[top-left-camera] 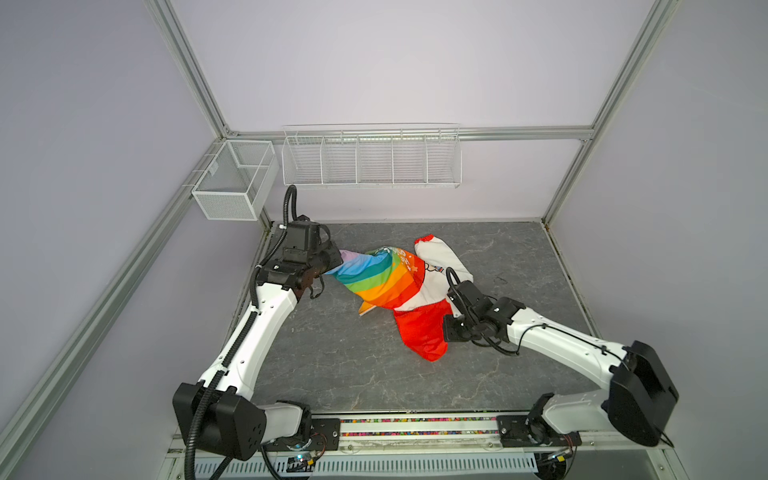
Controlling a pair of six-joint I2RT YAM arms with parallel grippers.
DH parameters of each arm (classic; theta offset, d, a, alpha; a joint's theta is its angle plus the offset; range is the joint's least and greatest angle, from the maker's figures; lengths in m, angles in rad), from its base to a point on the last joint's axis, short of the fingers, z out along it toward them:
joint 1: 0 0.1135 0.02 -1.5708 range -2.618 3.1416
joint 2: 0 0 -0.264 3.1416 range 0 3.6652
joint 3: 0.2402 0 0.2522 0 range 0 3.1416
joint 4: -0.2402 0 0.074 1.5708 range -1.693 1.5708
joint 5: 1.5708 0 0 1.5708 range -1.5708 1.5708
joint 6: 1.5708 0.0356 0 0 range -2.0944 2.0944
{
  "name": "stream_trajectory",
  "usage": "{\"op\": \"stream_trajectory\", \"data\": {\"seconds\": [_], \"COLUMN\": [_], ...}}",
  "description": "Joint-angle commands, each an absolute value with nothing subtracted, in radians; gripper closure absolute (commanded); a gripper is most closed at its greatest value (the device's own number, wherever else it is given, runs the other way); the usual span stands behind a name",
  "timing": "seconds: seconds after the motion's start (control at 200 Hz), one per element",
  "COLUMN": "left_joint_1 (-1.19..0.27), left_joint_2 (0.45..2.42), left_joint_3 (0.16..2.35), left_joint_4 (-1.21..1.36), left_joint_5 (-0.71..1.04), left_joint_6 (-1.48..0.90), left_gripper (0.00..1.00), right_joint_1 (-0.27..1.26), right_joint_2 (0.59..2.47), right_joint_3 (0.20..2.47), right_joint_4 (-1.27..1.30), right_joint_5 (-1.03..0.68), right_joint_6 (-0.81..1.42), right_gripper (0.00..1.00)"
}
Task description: Zip up the jacket
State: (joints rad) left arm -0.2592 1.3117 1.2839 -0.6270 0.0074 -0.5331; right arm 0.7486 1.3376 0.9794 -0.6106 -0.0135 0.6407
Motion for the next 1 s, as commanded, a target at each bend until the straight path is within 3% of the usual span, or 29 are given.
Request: {"op": "stream_trajectory", "data": {"seconds": [0.0,0.34,0.64,0.72,0.765,0.995], "left_joint_1": [-0.241,-0.224,-0.227,-0.229,-0.229,-0.275], "left_joint_2": [1.281,1.262,1.233,1.203,1.181,1.068], "left_joint_3": [1.268,1.255,1.188,1.148,1.128,1.059], "left_joint_4": [-0.632,-0.656,-0.709,-0.718,-0.721,-0.629], "left_joint_5": [0.001,0.029,0.125,0.132,0.127,0.249], "left_joint_6": [-0.510,-0.492,-0.467,-0.465,-0.464,-0.436], "left_gripper": [1.00,1.00,1.00,0.68,0.57,0.46], "right_joint_1": [0.753,0.702,0.629,0.623,0.621,0.620], "right_joint_2": [1.249,1.206,1.284,1.302,1.317,1.372], "right_joint_3": [1.108,1.523,1.788,1.833,1.856,1.916], "right_joint_4": [-0.707,-0.793,-0.790,-0.787,-0.788,-0.785], "right_joint_5": [0.037,0.117,0.072,0.059,0.050,0.007], "right_joint_6": [0.577,0.398,0.342,0.335,0.331,0.337], "right_gripper": [0.93,0.93,0.93,0.93,0.93,0.93]}}
